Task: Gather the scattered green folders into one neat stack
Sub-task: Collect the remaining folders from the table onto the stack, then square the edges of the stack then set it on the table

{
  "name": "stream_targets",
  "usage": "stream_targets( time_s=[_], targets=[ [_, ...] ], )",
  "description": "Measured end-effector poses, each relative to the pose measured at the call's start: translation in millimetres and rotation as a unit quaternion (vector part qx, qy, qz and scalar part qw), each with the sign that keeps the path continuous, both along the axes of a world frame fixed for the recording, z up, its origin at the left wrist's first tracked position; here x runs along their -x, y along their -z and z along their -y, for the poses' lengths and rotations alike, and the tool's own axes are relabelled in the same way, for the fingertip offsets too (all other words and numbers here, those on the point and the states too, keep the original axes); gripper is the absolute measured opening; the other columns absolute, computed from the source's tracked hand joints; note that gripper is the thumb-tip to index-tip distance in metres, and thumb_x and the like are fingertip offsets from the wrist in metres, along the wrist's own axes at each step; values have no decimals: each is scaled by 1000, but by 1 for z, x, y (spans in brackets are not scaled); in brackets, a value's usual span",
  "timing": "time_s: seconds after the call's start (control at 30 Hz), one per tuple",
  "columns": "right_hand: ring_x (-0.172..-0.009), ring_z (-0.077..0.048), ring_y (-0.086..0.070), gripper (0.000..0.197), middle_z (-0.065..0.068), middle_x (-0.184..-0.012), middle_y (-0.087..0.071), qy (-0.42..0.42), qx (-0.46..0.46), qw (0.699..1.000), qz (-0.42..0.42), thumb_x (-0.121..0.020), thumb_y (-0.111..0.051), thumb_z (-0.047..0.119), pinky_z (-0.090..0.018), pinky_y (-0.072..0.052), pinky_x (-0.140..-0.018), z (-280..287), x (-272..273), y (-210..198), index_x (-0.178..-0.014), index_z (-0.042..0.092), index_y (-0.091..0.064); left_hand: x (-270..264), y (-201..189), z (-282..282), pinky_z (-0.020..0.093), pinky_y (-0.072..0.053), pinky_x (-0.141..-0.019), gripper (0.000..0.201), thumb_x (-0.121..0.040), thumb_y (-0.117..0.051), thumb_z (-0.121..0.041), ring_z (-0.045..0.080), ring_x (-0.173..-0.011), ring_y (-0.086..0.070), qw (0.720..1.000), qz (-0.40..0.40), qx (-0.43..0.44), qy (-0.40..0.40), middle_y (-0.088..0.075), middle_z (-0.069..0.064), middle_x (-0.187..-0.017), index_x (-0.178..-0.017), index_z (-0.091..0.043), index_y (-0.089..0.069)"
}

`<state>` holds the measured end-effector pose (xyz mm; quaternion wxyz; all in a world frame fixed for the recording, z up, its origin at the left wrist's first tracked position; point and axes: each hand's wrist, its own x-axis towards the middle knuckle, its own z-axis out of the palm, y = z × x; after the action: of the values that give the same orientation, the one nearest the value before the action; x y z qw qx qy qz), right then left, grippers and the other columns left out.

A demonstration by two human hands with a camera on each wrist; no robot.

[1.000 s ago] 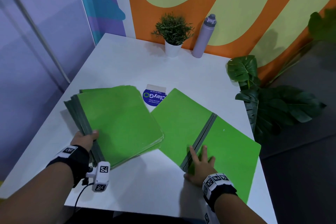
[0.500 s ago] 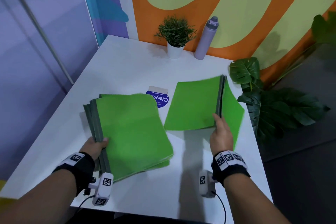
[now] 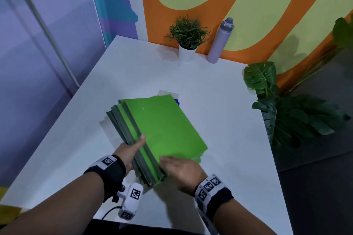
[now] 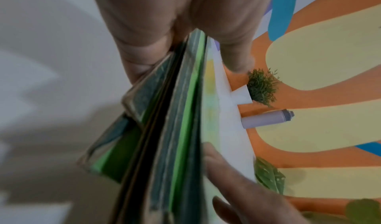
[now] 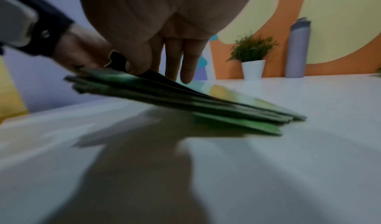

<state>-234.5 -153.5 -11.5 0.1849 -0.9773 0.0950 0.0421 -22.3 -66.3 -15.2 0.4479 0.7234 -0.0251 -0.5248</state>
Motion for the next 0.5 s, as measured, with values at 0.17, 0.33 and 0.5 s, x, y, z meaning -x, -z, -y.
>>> stream_targets(
  time_s=[0.17,0.33,0.5],
  targets=[
    [-128,-22,-48,75,-3,-143,-47,-51,0,998,21,-62,-56,-11,-44,-38,-105,2,4,10,-132,16,-47,8,4,1,52,-41,-106,93,-63,-87,-22,43,-124,-49,991,121,-60,-7,-48,25,-138,-136,2,-33],
    [-136,-26,-35,65,-11,-149,-37,319,-72,938,117,-85,-60,13,-42,-28,-113,49,7,-15,-144,9,-32,-7,-12,-3,55,-47,-99,64,-67,-80,-11,38,-115,-57,993,109,49,13,-58,19,-126,-120,-17,-46],
    [-138,-27,-32,80,-13,-149,-33,477,-475,702,233,-88,-58,2,-42,-36,-105,92,20,-53,-148,28,-12,-11,-58,-8,34,-52,-77,35,-84,-63,6,22,-84,-60,968,153,169,106,-60,7,-85,-104,-19,-51]
  ],
)
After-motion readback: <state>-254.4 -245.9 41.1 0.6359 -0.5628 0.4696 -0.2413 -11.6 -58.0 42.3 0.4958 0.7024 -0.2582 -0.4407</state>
